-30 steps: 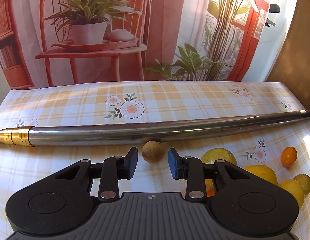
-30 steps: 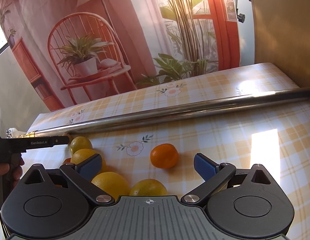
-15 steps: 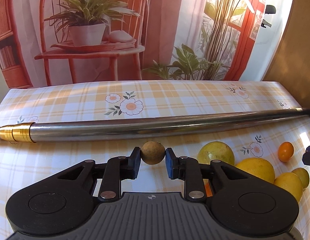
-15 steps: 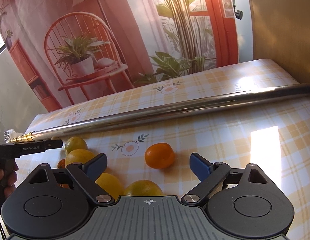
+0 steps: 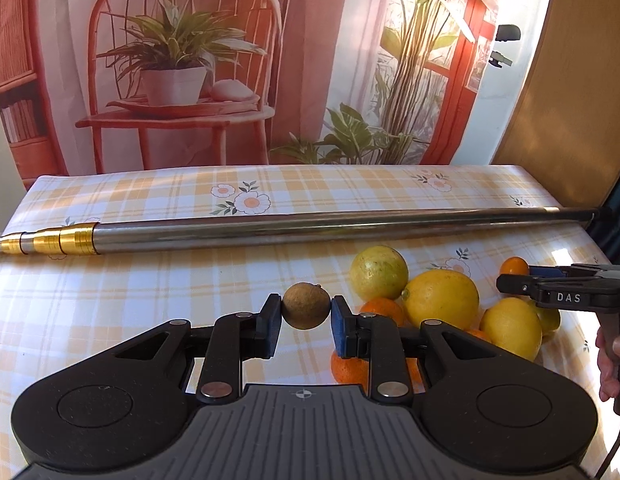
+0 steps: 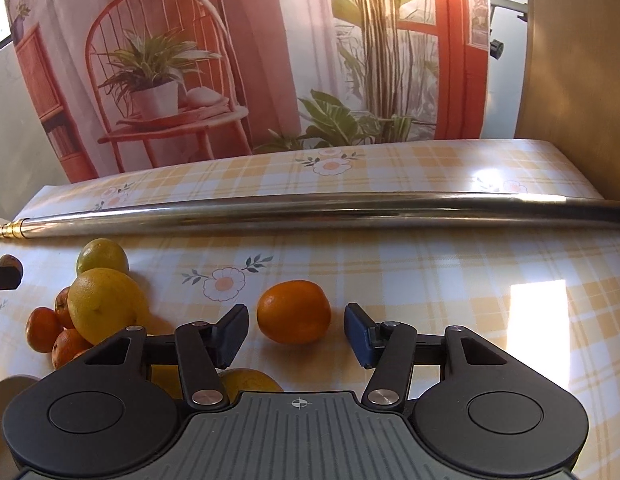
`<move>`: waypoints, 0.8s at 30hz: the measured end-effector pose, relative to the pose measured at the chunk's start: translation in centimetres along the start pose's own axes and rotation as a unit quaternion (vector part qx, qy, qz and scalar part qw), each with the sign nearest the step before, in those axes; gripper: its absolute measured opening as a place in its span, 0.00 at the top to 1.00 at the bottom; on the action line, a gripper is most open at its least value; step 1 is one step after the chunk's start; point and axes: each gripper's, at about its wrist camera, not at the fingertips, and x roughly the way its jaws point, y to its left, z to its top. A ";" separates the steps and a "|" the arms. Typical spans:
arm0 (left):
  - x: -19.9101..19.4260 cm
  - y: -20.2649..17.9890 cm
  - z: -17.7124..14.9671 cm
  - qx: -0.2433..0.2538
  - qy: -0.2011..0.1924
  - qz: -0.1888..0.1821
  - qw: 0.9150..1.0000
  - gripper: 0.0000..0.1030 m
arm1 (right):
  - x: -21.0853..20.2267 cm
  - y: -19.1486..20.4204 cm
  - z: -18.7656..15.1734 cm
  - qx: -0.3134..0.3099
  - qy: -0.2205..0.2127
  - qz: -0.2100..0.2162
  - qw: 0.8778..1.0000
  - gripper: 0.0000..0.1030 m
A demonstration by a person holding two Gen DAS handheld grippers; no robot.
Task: Organize fruits
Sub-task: 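Grasp the small brown kiwi with the left tool while the right tool grasps a tangerine, then carry the kiwi and tangerine over the white plate with both tools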
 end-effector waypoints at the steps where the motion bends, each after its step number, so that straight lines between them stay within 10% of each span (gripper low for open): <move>1: -0.3 -0.1 -0.2 0.002 0.000 -0.001 1.000 0.73 | 0.0 0.2 -0.1 0.002 -0.004 0.003 1.000 0.54; 24: -6.5 -2.6 -5.0 -0.005 -0.002 -0.024 1.000 0.73 | -5.8 -0.4 -1.5 0.038 -0.050 0.046 0.997 0.65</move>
